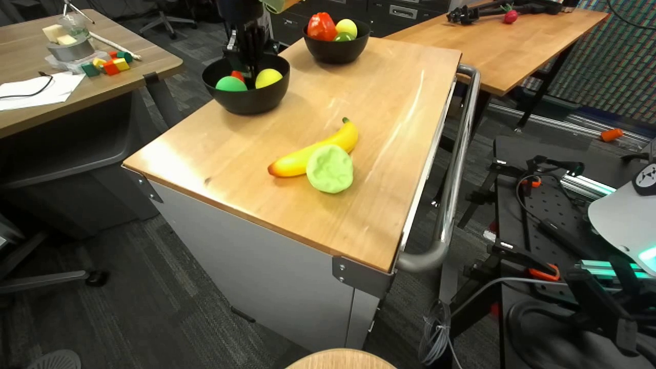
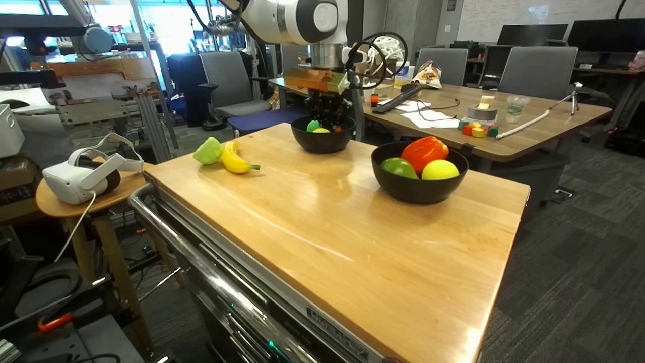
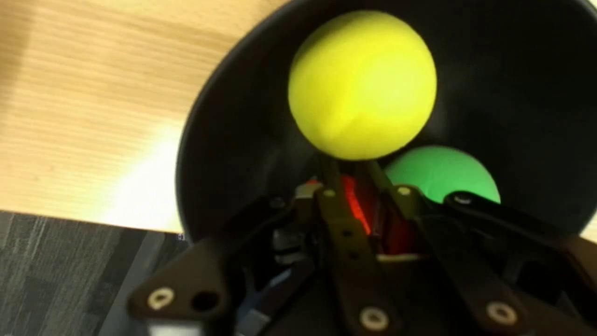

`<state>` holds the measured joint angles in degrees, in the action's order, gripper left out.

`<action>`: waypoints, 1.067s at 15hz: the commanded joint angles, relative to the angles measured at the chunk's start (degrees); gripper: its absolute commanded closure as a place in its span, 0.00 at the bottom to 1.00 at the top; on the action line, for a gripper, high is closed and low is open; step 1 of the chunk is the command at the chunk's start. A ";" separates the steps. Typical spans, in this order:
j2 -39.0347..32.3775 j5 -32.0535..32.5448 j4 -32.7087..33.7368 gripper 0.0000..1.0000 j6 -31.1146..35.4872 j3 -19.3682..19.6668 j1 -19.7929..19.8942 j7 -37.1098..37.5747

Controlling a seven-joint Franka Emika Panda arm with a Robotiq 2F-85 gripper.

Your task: Remove the fruits and vegetables from the black bowls and place them on the countertop

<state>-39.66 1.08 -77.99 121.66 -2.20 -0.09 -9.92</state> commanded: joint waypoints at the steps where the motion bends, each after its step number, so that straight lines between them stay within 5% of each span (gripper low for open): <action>1: 3.55 1.79 1.65 1.00 -2.38 0.50 -0.50 -0.22; 2: 4.06 2.60 2.07 1.00 -2.84 0.71 -0.71 -0.20; 3: 4.58 3.38 2.01 0.74 -2.66 1.00 -0.96 0.32; 5: 5.24 3.55 1.35 0.67 -1.96 1.04 -0.84 1.81; 12: 3.96 2.67 -1.50 0.13 -0.71 0.85 -0.69 4.44; 16: 3.55 2.57 -3.43 0.01 -0.95 0.60 -0.81 4.71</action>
<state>-36.63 3.89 -80.07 120.32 -1.85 -0.35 -6.06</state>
